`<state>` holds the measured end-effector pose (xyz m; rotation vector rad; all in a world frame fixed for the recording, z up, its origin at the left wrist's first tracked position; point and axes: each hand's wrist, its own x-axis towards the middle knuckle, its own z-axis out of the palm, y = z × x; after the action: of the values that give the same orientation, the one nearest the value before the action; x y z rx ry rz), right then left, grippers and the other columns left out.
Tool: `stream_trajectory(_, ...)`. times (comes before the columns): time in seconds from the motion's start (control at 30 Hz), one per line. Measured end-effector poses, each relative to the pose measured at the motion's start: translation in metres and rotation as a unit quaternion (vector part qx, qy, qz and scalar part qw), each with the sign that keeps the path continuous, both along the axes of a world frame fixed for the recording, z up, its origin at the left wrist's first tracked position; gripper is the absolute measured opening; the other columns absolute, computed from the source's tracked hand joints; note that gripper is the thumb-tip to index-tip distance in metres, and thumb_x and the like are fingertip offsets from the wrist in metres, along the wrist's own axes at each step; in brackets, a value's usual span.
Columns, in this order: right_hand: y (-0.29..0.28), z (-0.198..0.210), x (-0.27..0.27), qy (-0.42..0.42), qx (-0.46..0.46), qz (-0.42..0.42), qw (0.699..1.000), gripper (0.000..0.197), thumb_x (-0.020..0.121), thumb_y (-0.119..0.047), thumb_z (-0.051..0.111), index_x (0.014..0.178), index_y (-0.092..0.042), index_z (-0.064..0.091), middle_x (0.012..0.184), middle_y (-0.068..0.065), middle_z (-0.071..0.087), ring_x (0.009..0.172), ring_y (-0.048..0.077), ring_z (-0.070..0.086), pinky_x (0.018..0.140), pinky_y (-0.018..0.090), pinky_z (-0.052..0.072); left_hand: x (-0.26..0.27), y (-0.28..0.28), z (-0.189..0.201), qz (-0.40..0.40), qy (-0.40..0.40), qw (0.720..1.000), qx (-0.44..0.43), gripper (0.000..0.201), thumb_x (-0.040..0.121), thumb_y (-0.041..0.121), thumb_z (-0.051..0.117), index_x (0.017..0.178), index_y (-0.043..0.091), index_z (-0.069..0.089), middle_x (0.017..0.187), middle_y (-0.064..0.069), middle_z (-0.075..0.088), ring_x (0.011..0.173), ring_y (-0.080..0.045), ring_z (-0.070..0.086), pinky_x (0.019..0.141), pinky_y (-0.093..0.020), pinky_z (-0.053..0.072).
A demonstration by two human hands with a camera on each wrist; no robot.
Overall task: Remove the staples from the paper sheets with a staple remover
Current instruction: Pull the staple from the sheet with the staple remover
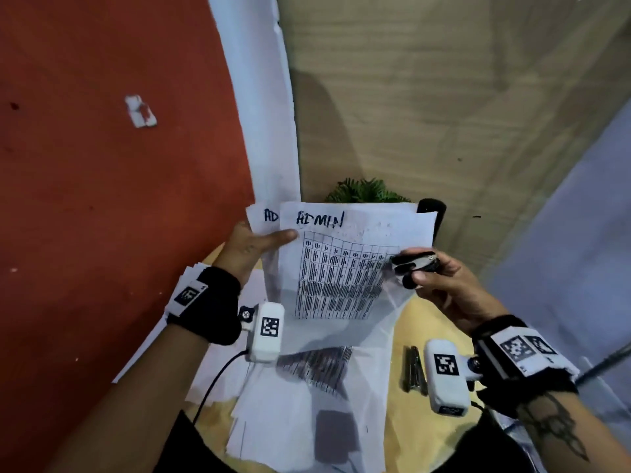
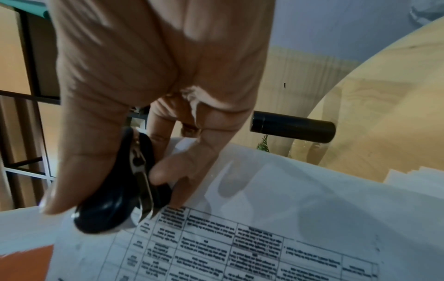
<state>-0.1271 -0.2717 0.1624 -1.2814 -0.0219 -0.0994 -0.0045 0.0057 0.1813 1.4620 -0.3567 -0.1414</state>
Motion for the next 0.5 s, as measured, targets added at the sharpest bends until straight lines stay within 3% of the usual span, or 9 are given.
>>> stream_trajectory(0.13, -0.007, 0.013, -0.013, -0.024, -0.019, -0.037, 0.999, 0.064, 0.025, -0.043, 0.093, 0.083, -0.025, 0.075, 0.086, -0.004, 0.073, 0.068, 0.003, 0.064, 0.050, 0.010, 0.041, -0.021, -0.007, 0.025, -0.013, -0.028, 0.999, -0.009, 0.036, 0.065, 0.015, 0.075, 0.099, 0.009, 0.067, 0.096, 0.001, 0.074, 0.093, -0.014, 0.070, 0.082, -0.027, 0.057)
stream_trajectory(0.27, -0.011, 0.020, -0.020, -0.032, -0.014, -0.060, 0.998, 0.069, 0.021, -0.044, 0.094, 0.084, -0.023, 0.075, 0.084, -0.001, 0.073, 0.066, 0.005, 0.064, 0.049, 0.011, 0.042, -0.038, -0.014, 0.040, -0.022, -0.030, 0.999, 0.021, 0.011, 0.077, 0.010, 0.068, 0.087, 0.008, 0.067, 0.076, 0.013, 0.073, 0.079, 0.004, 0.068, 0.067, -0.013, 0.050)
stream_trajectory(0.33, -0.011, 0.021, -0.021, -0.031, -0.022, -0.077, 0.996, 0.069, 0.020, -0.046, 0.093, 0.083, -0.024, 0.075, 0.084, -0.002, 0.073, 0.065, 0.004, 0.063, 0.049, 0.011, 0.042, -0.042, -0.017, 0.045, -0.010, -0.038, 0.999, 0.011, 0.011, 0.081, 0.002, 0.065, 0.091, 0.007, 0.065, 0.071, 0.016, 0.072, 0.076, 0.007, 0.067, 0.065, -0.007, 0.049)
stream_trajectory(0.4, -0.010, 0.023, -0.022, -0.047, -0.047, -0.131, 0.989, 0.067, 0.021, -0.050, 0.092, 0.081, -0.026, 0.075, 0.093, 0.001, 0.071, 0.068, 0.003, 0.062, 0.049, 0.011, 0.042, -0.042, -0.020, 0.050, 0.008, -0.060, 0.998, -0.013, 0.020, 0.078, 0.002, 0.068, 0.097, 0.009, 0.067, 0.083, 0.010, 0.074, 0.086, -0.003, 0.070, 0.075, -0.014, 0.053)
stream_trajectory(0.5, -0.006, 0.040, -0.025, -0.130, -0.148, -0.264, 0.944, 0.044, 0.050, -0.032, 0.088, 0.090, -0.021, 0.073, 0.127, 0.013, 0.052, 0.091, -0.003, 0.060, 0.062, 0.012, 0.048, -0.041, -0.022, 0.053, 0.030, -0.096, 0.995, -0.019, 0.023, 0.074, 0.001, 0.071, 0.094, 0.014, 0.068, 0.091, 0.005, 0.075, 0.092, -0.013, 0.070, 0.085, -0.027, 0.055)
